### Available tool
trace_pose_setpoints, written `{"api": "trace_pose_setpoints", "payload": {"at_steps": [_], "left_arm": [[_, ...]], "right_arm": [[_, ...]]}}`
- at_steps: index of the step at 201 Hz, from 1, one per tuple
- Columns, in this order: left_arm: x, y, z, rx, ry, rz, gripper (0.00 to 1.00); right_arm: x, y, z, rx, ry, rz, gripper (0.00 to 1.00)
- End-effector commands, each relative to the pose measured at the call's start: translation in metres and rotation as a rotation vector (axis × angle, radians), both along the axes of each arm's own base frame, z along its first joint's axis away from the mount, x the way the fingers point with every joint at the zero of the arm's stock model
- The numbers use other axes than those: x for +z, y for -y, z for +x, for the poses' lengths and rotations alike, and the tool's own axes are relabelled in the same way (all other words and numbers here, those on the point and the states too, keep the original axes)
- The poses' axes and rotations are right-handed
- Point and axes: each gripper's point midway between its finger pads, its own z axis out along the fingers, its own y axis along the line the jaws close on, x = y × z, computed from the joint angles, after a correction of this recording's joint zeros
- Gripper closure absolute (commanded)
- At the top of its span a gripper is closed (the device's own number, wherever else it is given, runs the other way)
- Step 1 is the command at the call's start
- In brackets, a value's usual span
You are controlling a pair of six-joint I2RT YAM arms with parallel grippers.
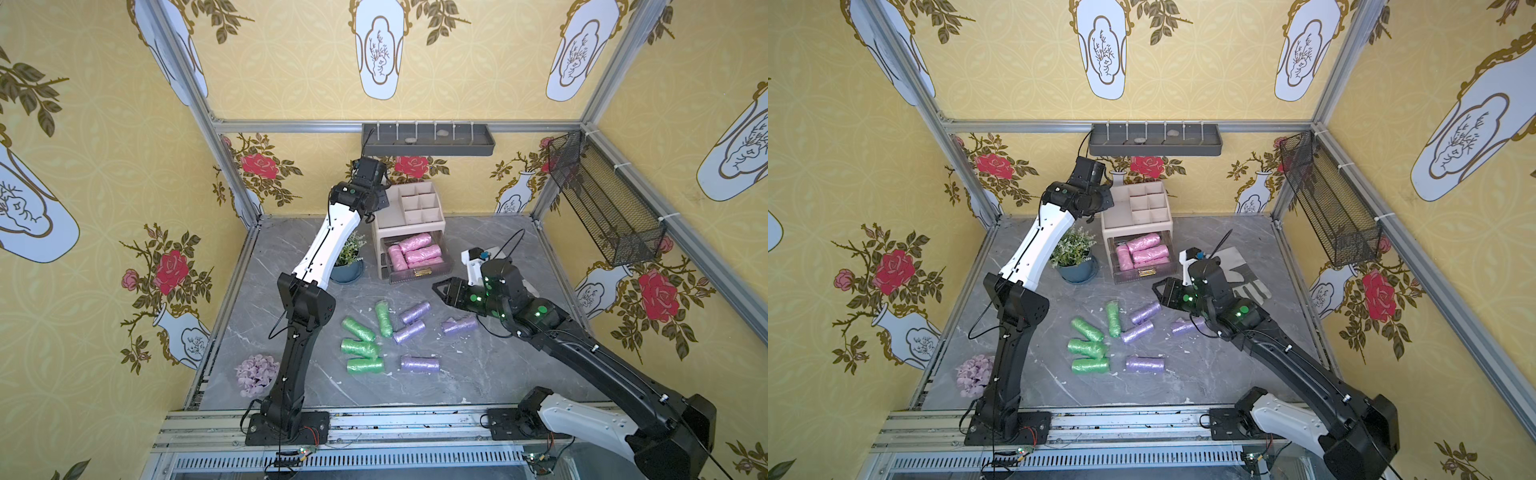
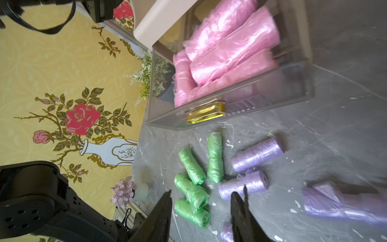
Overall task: Sort the rolls of trash bags by color and place them into the drawer
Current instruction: Close the drawer in the storage box.
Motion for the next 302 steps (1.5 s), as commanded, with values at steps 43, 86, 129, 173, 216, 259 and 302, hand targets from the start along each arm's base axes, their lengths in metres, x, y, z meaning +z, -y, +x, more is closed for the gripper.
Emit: {"api": "trace_pose_setpoints", "payload": {"at_steps": [43,86,129,173,216,259,302], "left_arm": [[-0.008,0.003,0.001,0.012,-0.026,-0.036,1.0],[-0.014,0.002,-0.001,0.016,-0.045,-0.025,1.0],[-0.02,0.002,-0.002,0.015,-0.061,-0.021,1.0],[-0.024,0.003,-0.002,0.01,-0.074,-0.021,1.0],[-0.027,0.003,-0.004,0.006,-0.085,-0.012,1.0],[-0.028,0.003,-0.005,0.001,-0.089,-0.011,1.0],[-0.03,0.004,-0.006,-0.001,-0.093,-0.011,1.0]], "right_arm": [[-0.01,-0.021,0.027,-0.069,0.045,0.097,0.55],[-0.017,-0.027,0.043,-0.102,0.064,0.103,0.55],[-0.012,-0.027,0.064,-0.129,0.096,0.111,0.55],[-0.01,-0.035,0.087,-0.131,0.125,0.111,0.55],[-0.005,-0.042,0.106,-0.135,0.147,0.12,0.55],[0.0,-0.044,0.123,-0.145,0.169,0.124,0.55],[-0.001,-0.045,0.138,-0.155,0.177,0.132,0.56]]}}
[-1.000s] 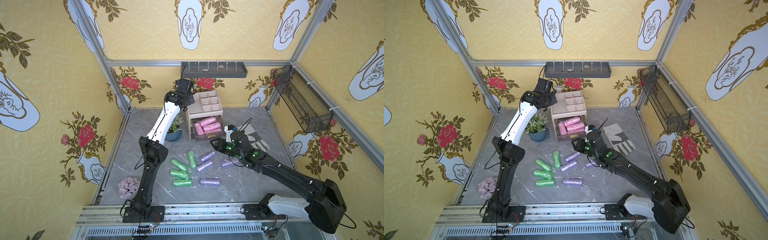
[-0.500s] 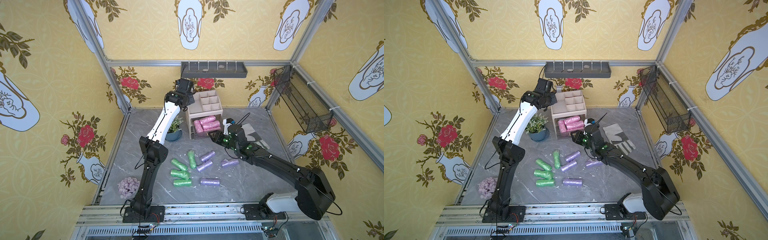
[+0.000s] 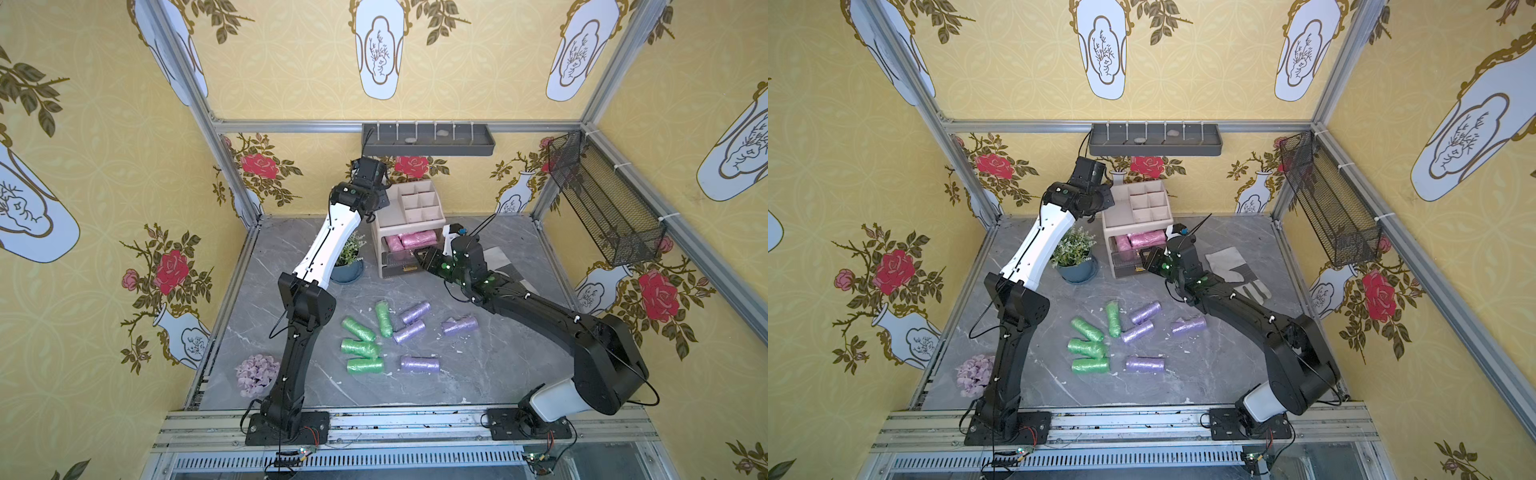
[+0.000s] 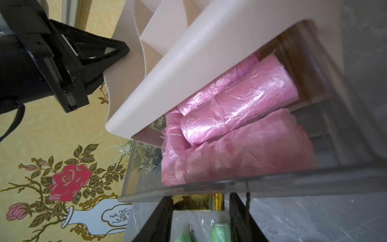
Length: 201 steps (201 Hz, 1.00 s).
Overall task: Sort the rolls of trash bags by color and place them into the drawer
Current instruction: Close the drawer in the storage box.
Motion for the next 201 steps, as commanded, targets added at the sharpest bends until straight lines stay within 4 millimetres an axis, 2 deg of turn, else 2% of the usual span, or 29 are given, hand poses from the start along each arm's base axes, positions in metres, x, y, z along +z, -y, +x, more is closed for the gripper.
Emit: {"api": "trace_pose_setpoints", "payload": {"at_steps": [1,110,201], "left_arm": [[-0.025,0.002,-0.009,-0.02,-0.092,0.01,1.0],[-0.028,0.003,-0.01,-0.03,-0.099,0.009,1.0],[-0.028,0.003,-0.012,-0.032,-0.103,0.01,1.0]], "right_arm": [[0.017,-0.005,0.011,0.002,0.069,0.035,0.56],[0.024,-0.016,0.053,-0.021,0.11,0.048,0.56],[0.021,-0.02,0.068,-0.038,0.12,0.04,0.56]]}}
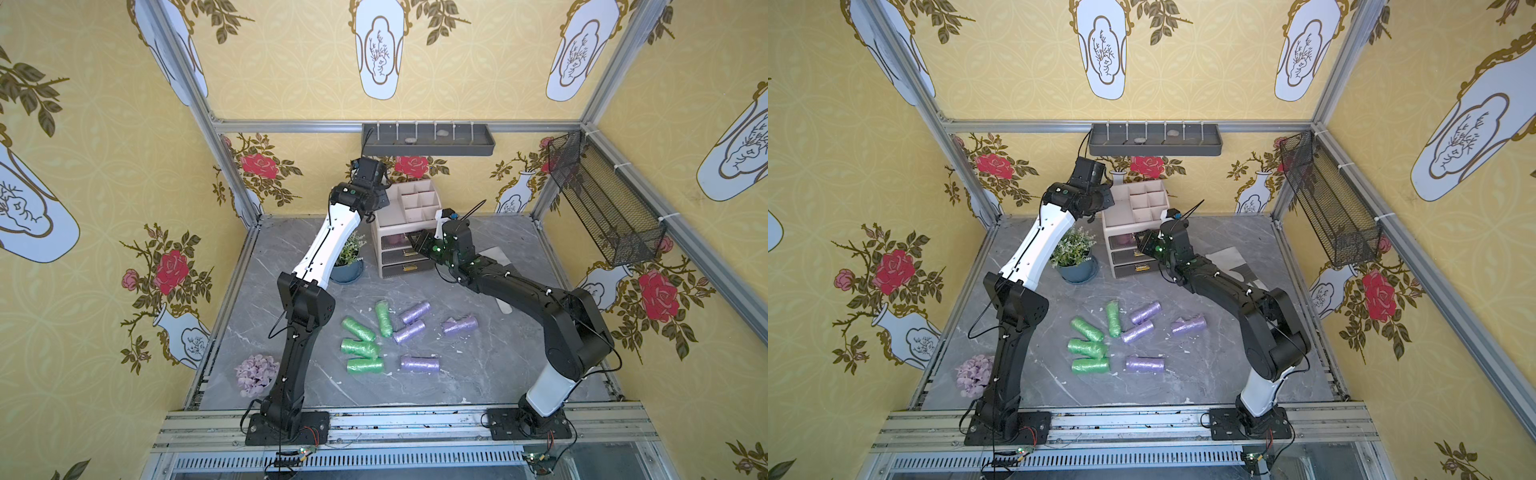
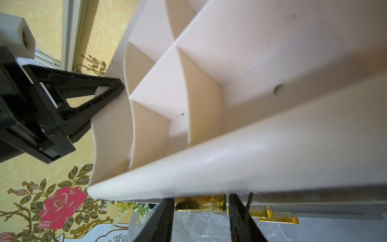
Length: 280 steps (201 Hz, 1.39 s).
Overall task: Sort the rolls of trash bags by color and place them into the drawer
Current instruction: Close the drawer in the storage box, then open the drawer in the storage box.
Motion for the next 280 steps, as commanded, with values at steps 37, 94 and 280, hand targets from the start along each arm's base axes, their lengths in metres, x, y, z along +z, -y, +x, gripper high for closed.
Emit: {"api": "trace_pose_setpoints", "payload": {"at_steps": [37,94,280], "left_arm": [[-0.029,0.001,-0.014,-0.031,-0.112,0.021,1.0],[-0.028,-0.004,-0.014,-0.022,-0.107,0.037,1.0],[-0.011,0.002,-0.016,-0.04,-0.09,-0.008,1.0]], "right_arm": [[0.022,-0.001,0.01,-0.01,0.085,0.023,0.56],[0.043,0.018,-0.045,0.011,0.036,0.012,0.49],[-0.033,0.018,-0.044,-0.248,-0.307,0.593,0.59]]}}
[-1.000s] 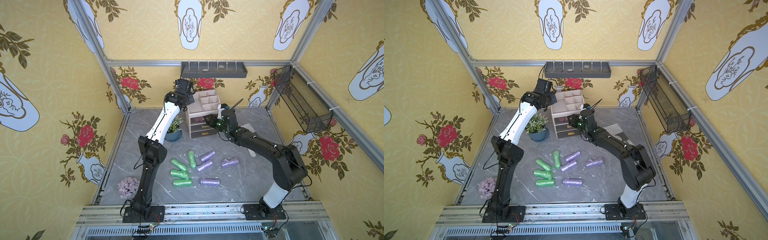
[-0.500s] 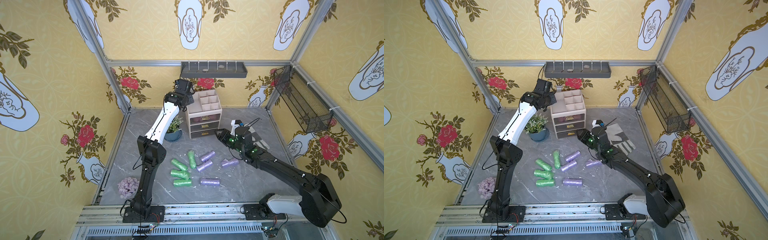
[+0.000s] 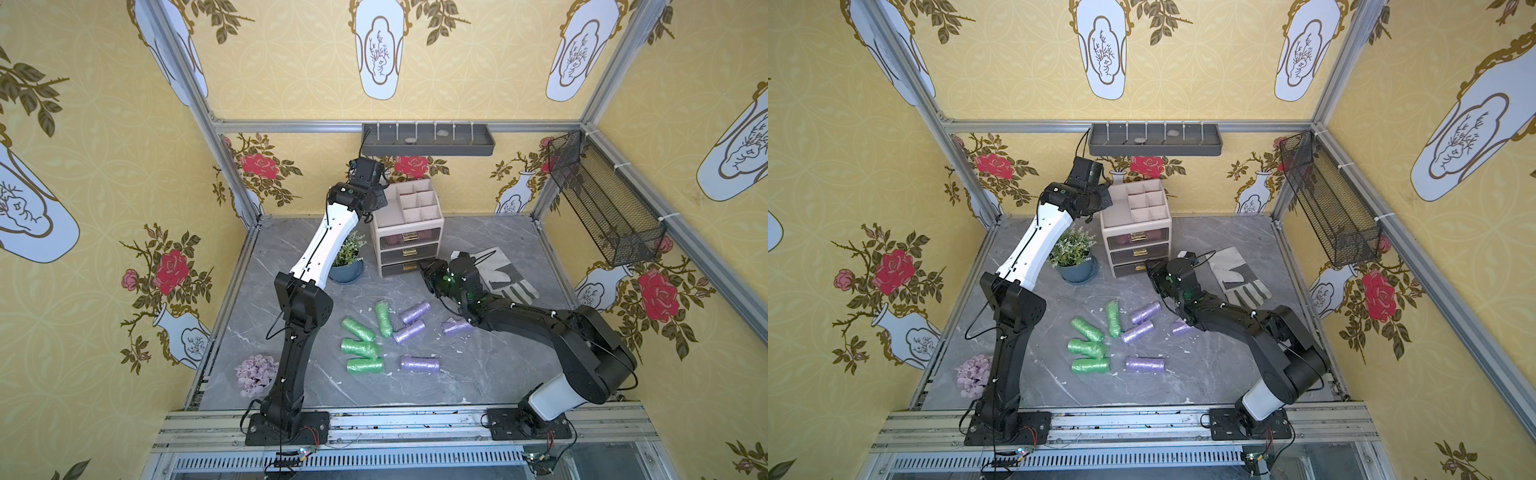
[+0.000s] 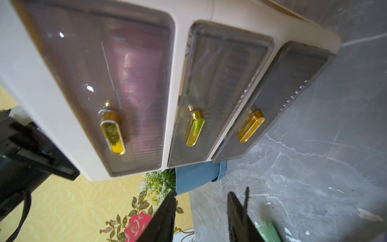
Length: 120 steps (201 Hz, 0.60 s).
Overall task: Sort the rolls of trash bags by color and place them into the drawer
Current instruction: Open the drawer in the storage box.
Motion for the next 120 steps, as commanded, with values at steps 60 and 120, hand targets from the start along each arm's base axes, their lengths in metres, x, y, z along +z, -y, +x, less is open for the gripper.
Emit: {"api": "trace_pose_setpoints", "payload": {"at_steps": [60,120], "left_arm": [[-0.017,0.01,-0.01,-0.04,-0.085,-0.028,1.0],[-0.02,0.012,-0.009,-0.044,-0.088,-0.033,1.0]], "right_arm": [[0.019,-0.021,0.034,-0.054,0.035,0.165,0.6],[0.002,-0.021,0.042,-0.081,0.012,0.197,0.63]]}}
